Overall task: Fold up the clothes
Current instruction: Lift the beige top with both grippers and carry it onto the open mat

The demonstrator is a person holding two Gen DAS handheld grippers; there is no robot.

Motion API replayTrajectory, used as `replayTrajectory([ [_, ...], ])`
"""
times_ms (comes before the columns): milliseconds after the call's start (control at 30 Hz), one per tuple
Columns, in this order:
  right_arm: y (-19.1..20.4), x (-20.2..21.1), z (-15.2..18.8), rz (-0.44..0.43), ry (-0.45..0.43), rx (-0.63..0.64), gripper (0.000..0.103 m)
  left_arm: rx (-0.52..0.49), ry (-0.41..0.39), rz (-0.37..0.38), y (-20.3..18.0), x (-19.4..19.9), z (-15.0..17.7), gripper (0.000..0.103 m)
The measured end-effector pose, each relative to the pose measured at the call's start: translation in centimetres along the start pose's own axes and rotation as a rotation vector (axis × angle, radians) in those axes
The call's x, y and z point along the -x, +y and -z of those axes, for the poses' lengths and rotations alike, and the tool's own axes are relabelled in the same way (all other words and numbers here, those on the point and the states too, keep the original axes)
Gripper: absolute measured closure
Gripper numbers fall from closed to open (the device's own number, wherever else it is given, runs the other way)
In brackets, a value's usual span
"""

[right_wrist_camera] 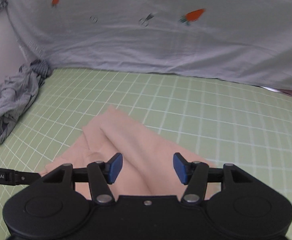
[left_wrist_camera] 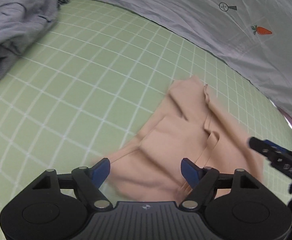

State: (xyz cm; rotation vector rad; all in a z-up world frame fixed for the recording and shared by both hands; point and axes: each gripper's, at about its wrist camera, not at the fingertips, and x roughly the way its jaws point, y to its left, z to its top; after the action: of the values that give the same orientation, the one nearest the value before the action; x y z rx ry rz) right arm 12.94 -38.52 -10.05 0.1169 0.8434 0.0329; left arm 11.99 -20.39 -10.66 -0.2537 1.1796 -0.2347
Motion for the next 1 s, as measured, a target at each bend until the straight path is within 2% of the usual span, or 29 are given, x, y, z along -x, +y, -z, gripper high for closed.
replayTrajectory([
  [133,1.2,-4.2,-1.6,-0.070,0.059,0.031,0.046,-0.001,0.027,-0.004,-0.9,-2.8,-0.7,0.030],
  [167,1.4,-5.0,-1.9,-0.084,0.069,0.041,0.049,-0.015,0.013,-0.007,-1.3,-2.9,-0.8,0.036],
  [200,1.6,-5.6,-2.0,-0.092,0.079,0.053,0.059,-0.033,0.003,-0.007,-1.7,-3.0,-0.9,0.046],
  [233,1.8,-6.2,-2.2,-0.099,0.090,0.067,0.068,-0.048,0.002,-0.021,-2.0,-3.1,-1.0,0.068],
  [267,2.0,-6.5,-2.3,-0.091,0.089,0.080,0.087,-0.052,0.001,-0.032,-2.0,-3.1,-1.1,0.079],
  [300,1.1,-6.1,-1.9,-0.042,0.093,0.068,0.097,-0.040,0.002,-0.017,-1.8,-3.0,-1.2,0.084],
  [333,0.0,-5.6,-1.5,0.014,0.099,0.053,0.097,-0.023,0.004,0.009,-1.5,-2.8,-1.3,0.093],
  [367,-1.0,-5.1,-1.1,0.071,0.105,0.037,0.098,-0.015,0.005,0.016,-1.3,-2.6,-1.3,0.096],
  [633,-9.5,-0.8,2.1,0.522,0.150,-0.090,0.097,0.033,0.030,0.011,0.1,-1.3,0.0,0.097],
  [667,-10.6,-0.3,2.5,0.579,0.155,-0.106,0.096,0.036,0.034,0.010,0.1,-1.4,0.2,0.096],
  [733,-12.7,0.7,3.3,0.691,0.165,-0.138,0.086,0.040,0.037,0.006,0.1,-1.5,0.3,0.096],
  [800,-11.9,1.7,2.9,0.662,0.103,-0.145,0.061,0.044,0.037,0.005,0.1,-1.5,0.3,0.096],
  [867,-9.8,1.8,1.9,0.559,0.029,-0.110,0.056,0.049,0.038,0.006,0.2,-1.5,0.3,0.096],
  [933,-7.4,0.8,0.7,0.390,-0.010,-0.083,0.051,0.054,0.039,0.008,0.3,-1.4,0.4,0.096],
  [1000,-5.3,-0.8,-0.1,0.197,-0.014,-0.081,0.050,0.059,0.041,0.011,0.4,-1.5,0.4,0.096],
])
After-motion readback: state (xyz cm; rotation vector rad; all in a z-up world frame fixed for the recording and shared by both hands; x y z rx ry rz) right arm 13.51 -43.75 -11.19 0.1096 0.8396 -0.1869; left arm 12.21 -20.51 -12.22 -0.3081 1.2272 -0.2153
